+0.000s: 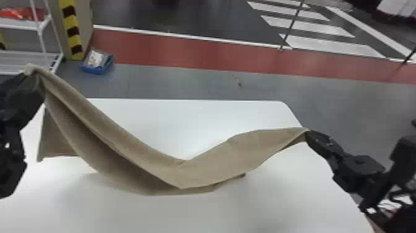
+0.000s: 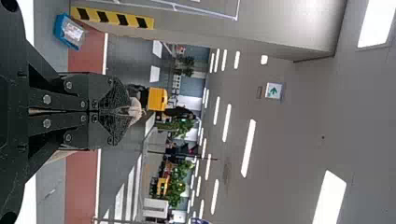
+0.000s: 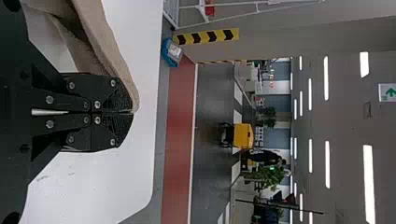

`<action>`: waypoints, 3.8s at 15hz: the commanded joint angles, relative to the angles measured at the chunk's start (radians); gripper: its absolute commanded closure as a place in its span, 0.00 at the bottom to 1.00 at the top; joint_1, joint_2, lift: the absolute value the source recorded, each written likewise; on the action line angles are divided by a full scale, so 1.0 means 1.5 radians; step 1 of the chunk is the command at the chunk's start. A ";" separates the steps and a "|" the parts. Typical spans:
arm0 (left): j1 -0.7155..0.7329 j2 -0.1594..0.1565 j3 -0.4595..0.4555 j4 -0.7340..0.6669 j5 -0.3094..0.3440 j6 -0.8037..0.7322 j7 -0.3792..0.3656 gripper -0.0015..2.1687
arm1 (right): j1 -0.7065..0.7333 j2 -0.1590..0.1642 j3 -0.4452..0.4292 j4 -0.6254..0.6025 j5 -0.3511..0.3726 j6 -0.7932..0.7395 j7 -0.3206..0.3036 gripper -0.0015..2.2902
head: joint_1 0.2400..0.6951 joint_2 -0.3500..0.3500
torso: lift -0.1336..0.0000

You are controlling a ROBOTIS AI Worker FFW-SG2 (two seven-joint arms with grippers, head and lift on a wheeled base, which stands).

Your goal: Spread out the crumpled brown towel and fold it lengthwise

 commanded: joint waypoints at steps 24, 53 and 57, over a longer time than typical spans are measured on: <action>-0.304 0.030 0.060 0.223 0.078 0.178 -0.017 0.75 | -0.461 -0.101 0.085 0.285 0.073 0.179 -0.042 0.62 | 0.66 0.13 | 0.07; 0.013 0.004 0.135 0.170 0.023 0.296 -0.100 0.75 | -0.076 -0.095 -0.029 0.314 -0.124 -0.168 0.029 0.62 | 1.00 0.13 | 0.07; 0.045 -0.003 0.145 0.107 0.019 0.368 -0.100 0.75 | -0.053 -0.095 -0.054 0.311 -0.143 -0.174 0.032 0.62 | 1.00 0.09 | 0.07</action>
